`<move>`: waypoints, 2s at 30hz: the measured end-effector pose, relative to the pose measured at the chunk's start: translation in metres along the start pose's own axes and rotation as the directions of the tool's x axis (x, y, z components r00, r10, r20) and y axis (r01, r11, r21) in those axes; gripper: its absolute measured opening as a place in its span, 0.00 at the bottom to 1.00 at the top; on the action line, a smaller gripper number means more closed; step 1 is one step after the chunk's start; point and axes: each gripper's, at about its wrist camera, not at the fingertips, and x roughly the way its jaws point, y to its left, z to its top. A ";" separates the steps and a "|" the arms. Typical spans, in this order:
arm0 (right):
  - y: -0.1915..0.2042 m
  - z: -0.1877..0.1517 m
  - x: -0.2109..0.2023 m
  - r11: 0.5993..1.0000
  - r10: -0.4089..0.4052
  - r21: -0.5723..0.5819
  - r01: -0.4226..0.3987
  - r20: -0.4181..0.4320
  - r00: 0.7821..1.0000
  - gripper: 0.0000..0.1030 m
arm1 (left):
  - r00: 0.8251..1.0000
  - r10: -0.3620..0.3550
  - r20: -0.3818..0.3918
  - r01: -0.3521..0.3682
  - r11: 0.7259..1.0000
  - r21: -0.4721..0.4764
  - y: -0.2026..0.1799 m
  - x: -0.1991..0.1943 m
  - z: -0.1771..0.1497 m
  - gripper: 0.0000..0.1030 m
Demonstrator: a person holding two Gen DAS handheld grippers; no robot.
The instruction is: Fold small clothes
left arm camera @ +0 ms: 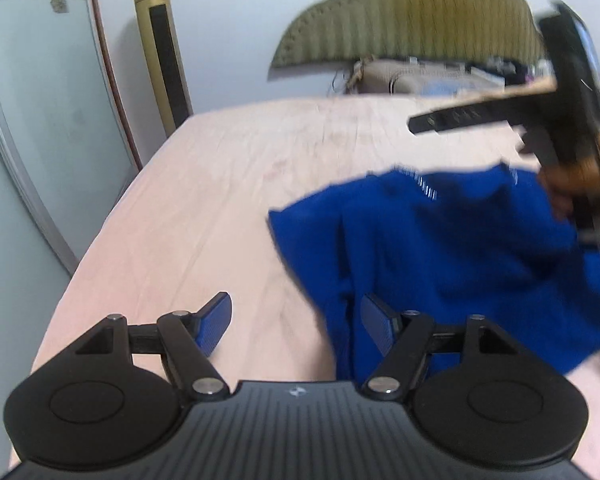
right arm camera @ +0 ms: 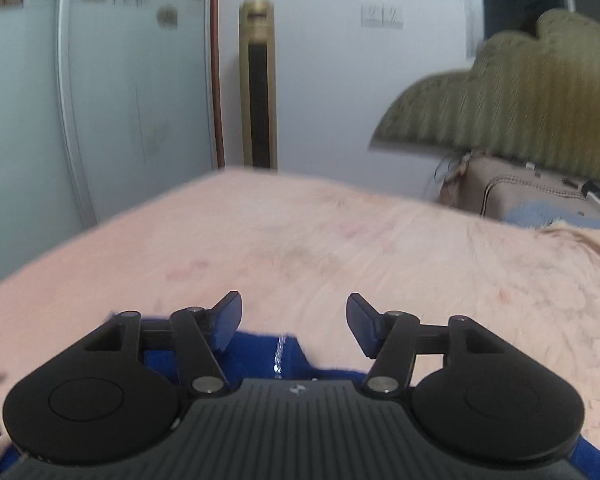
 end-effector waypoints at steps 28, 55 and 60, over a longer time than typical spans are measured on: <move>-0.163 -0.073 -0.069 0.970 -0.113 0.185 0.156 -0.223 0.968 0.77 | 0.990 -0.140 -0.008 0.139 0.989 -0.044 -0.052 0.097 0.080 0.81; -0.133 -0.051 -0.106 0.972 -0.228 0.061 0.226 0.023 0.973 0.10 | 0.969 -0.234 0.075 0.241 0.964 -0.108 -0.033 0.100 0.086 0.07; -0.140 -0.042 -0.108 0.950 -0.310 0.046 0.308 0.063 0.949 0.10 | 0.984 -0.098 0.149 0.114 0.988 -0.101 -0.031 0.098 0.101 0.05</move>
